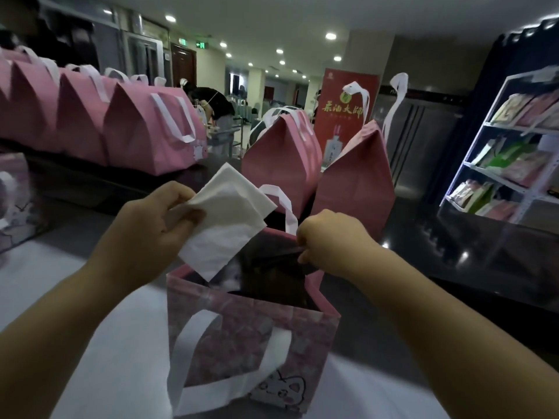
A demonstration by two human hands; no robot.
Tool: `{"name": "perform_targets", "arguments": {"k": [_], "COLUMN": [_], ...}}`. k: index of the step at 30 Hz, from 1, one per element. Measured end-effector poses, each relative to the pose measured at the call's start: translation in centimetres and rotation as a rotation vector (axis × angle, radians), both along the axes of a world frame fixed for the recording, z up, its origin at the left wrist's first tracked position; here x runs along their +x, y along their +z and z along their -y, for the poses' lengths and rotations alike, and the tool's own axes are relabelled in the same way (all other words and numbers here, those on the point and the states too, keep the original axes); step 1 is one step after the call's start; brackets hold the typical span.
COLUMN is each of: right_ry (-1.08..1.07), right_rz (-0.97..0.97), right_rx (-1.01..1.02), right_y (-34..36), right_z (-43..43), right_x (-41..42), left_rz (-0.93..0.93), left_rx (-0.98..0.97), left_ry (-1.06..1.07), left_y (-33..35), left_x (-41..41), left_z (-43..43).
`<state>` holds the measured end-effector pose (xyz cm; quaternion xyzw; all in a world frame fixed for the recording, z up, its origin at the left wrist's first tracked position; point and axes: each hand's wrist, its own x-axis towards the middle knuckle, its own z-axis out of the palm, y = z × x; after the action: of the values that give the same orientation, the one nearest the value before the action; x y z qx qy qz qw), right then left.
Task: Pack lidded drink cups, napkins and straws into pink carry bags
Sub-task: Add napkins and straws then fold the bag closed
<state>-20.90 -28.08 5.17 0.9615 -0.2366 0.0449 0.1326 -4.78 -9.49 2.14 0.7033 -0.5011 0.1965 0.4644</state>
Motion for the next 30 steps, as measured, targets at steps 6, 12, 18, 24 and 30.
{"name": "perform_targets", "arguments": {"k": [6, 12, 18, 24, 30], "right_ry": [-0.084, -0.004, 0.073, 0.023, -0.026], "right_rz": [0.053, 0.522, 0.854, 0.723, 0.560], "right_rx": [-0.034, 0.633, 0.776, 0.554, 0.336], "right_y": [-1.4, -1.1, -1.9, -2.6, -3.2], "right_z": [1.0, 0.6, -1.2, -0.9, -0.9], "right_x": [1.9, 0.8, 1.9, 2.5, 4.0], "left_rz": [-0.040, -0.157, -0.206, -0.084, -0.095], "left_rx": [0.044, 0.066, 0.191, 0.400, 0.435], "left_ry": [-0.138, -0.355, -0.540, -0.401, -0.405], "left_y": [-1.0, -1.6, -2.1, -3.6, -5.0], "left_x": [2.7, 4.2, 5.5, 7.5, 8.6], "left_z": [2.4, 4.0, 4.5, 3.8, 3.8]}}
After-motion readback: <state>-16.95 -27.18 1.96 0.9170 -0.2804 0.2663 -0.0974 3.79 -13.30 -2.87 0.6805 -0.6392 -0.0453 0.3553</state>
